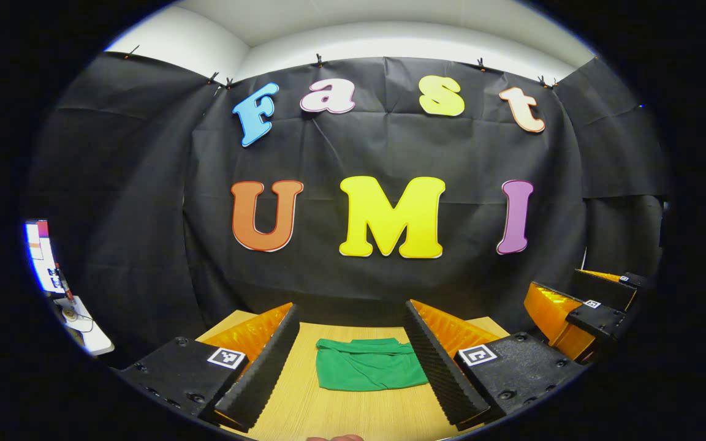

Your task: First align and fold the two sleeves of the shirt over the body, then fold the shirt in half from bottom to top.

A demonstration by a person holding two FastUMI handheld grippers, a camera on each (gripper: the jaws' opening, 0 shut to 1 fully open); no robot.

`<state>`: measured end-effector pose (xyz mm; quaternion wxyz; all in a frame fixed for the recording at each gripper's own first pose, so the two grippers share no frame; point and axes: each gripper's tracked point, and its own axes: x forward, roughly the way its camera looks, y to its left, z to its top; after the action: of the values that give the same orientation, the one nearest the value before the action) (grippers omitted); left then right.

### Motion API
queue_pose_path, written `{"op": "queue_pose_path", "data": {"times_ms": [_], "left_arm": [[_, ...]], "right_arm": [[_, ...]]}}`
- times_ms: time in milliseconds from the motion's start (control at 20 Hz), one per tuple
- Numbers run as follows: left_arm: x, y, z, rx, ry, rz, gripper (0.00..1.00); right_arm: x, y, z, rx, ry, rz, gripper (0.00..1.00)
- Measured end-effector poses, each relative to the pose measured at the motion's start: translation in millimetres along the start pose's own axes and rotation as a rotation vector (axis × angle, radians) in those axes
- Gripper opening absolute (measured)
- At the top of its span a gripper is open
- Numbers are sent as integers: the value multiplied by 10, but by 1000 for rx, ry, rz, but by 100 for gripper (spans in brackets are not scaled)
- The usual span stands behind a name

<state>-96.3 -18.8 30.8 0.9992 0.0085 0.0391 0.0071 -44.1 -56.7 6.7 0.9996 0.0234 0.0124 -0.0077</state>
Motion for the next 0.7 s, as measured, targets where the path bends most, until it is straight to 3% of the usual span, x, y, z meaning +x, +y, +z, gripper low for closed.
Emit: {"op": "queue_pose_path", "data": {"times_ms": [700], "left_arm": [[147, 82, 89, 10, -36, -33, 100]], "right_arm": [[108, 147, 102, -28, -23, -18, 94]]}}
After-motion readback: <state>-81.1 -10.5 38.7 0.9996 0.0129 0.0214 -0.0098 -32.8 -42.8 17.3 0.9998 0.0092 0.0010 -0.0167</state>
